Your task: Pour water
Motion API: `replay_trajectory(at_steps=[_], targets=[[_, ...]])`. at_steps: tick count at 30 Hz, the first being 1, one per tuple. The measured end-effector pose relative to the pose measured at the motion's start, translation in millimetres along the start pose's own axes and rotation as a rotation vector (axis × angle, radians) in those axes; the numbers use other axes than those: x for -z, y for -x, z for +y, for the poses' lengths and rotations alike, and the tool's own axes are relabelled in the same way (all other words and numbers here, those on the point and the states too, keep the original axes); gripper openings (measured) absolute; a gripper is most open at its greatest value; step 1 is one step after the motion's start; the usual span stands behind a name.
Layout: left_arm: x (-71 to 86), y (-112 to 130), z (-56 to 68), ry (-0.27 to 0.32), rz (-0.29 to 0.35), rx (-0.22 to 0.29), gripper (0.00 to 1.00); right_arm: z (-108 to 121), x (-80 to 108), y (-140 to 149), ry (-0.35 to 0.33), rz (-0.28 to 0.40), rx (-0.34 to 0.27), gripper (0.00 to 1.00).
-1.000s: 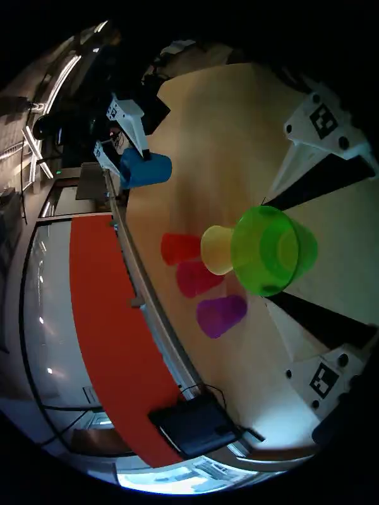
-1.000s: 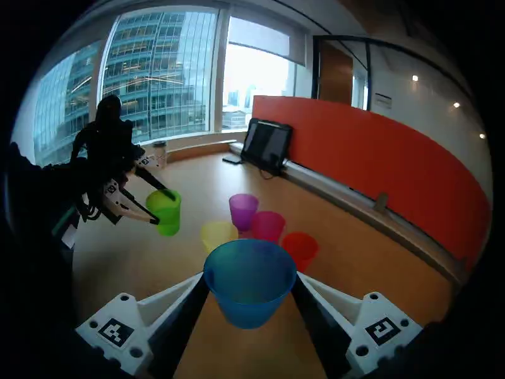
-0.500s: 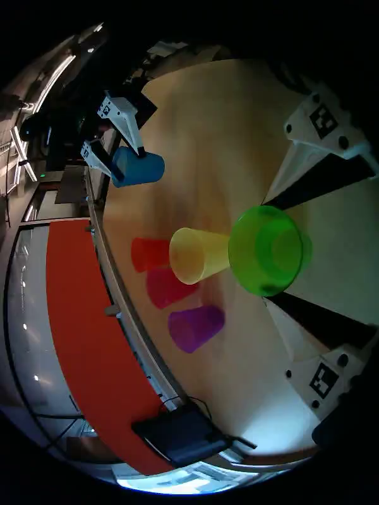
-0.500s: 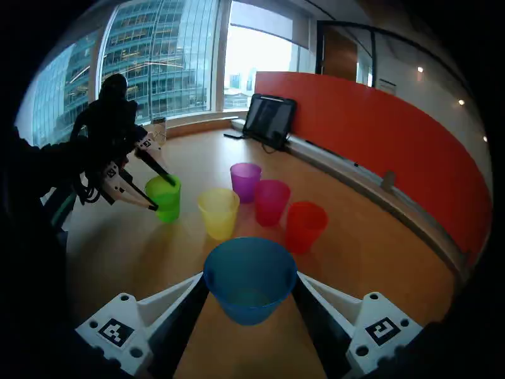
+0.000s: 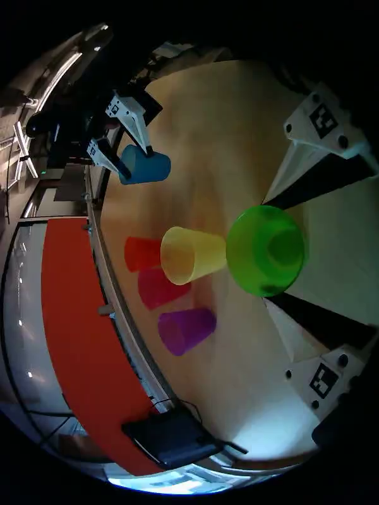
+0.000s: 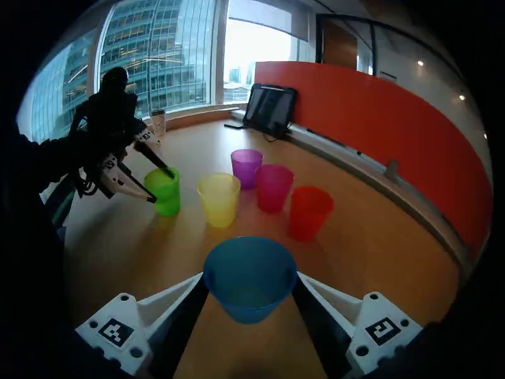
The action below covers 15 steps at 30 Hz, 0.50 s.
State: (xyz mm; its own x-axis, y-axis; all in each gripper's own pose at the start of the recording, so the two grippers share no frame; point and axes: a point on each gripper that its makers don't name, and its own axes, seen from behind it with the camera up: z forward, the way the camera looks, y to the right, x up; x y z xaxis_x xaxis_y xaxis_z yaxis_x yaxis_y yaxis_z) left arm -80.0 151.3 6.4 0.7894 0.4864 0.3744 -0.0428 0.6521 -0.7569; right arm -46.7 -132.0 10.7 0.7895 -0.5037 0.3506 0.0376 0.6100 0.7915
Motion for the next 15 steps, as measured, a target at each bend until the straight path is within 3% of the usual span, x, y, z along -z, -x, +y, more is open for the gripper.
replay_trajectory(at_steps=[4, 10, 15], targets=[[2.2, 4, -3.0, -0.007, -0.003, 0.011, 0.89, -3, -3.4, 5, -0.003, -0.008, -0.007, 0.92], [4.1, 6, -3.5, -0.01, -0.007, 0.011, 0.98, -5, -9.3, 11, -0.007, -0.017, -0.015, 0.92], [5.7, 12, -2.5, -0.006, -0.025, 0.017, 0.99, -8, -14.3, 18, -0.011, -0.028, -0.019, 0.92]])
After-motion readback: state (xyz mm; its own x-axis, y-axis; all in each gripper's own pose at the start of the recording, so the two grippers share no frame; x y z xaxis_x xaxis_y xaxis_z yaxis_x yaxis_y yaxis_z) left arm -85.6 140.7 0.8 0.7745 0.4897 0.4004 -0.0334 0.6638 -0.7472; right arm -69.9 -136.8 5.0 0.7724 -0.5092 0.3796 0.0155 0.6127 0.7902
